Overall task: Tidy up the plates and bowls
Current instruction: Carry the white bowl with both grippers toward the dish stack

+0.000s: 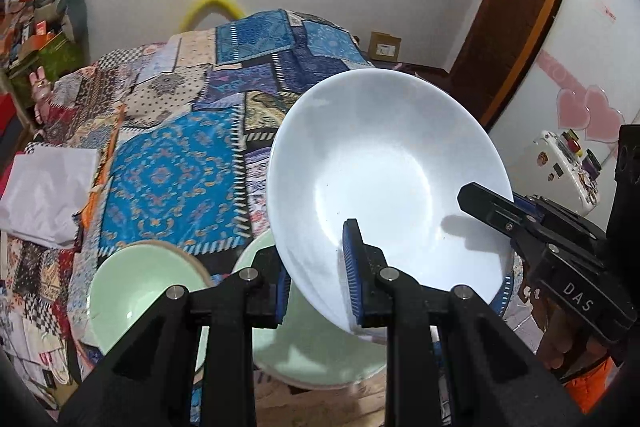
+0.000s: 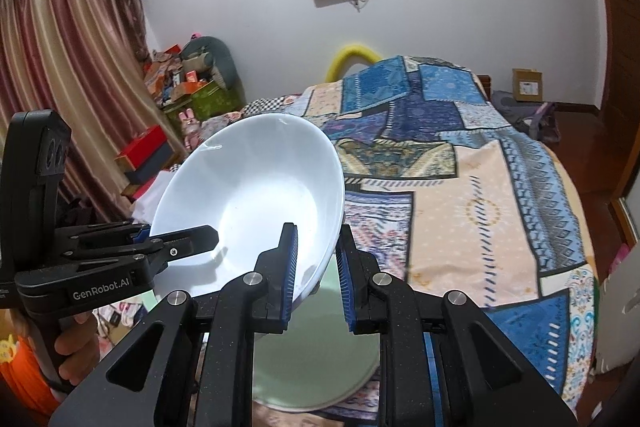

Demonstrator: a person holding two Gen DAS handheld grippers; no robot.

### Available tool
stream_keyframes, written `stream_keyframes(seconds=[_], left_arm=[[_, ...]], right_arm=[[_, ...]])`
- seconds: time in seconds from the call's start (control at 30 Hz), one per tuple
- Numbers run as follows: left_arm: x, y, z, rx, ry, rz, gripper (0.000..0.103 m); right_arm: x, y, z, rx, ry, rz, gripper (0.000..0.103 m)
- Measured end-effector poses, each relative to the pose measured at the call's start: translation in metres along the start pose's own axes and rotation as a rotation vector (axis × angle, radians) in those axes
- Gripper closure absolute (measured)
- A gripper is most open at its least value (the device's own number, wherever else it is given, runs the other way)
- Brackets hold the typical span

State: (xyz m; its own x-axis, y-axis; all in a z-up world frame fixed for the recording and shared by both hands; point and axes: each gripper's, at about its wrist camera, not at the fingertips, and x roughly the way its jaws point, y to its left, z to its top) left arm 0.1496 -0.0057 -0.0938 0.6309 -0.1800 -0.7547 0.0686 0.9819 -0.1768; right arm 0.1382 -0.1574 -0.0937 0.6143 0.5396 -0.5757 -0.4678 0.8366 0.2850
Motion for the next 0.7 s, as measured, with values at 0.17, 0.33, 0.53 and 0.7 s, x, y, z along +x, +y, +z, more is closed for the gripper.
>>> stream_keyframes(seconds=[0.17,0.33,0.53,0.7], left_arm=[[-0.013,0.022,-0.009,-0.03,-0.01,0.021,0.079],[-0.026,0.043,-0.018,-0.05,-0.017,0.051,0.079],[-0.037,0.068,-0.027,-0.078,-0.03,0.08,0.079],[-0.045,0.09,-0.036,-0.106,-0.036,0.104,0.079]], right_arm=[[0.008,0.021,-0.001,-0.023,0.011,0.031,0.085],[0.016,0.04,-0.002,-0.04,0.022,0.061,0.085],[0.027,0.062,-0.004,-0.06,0.04,0.096,0.085],[0.037,0.076,-0.004,-0.075,0.055,0.124,0.085]])
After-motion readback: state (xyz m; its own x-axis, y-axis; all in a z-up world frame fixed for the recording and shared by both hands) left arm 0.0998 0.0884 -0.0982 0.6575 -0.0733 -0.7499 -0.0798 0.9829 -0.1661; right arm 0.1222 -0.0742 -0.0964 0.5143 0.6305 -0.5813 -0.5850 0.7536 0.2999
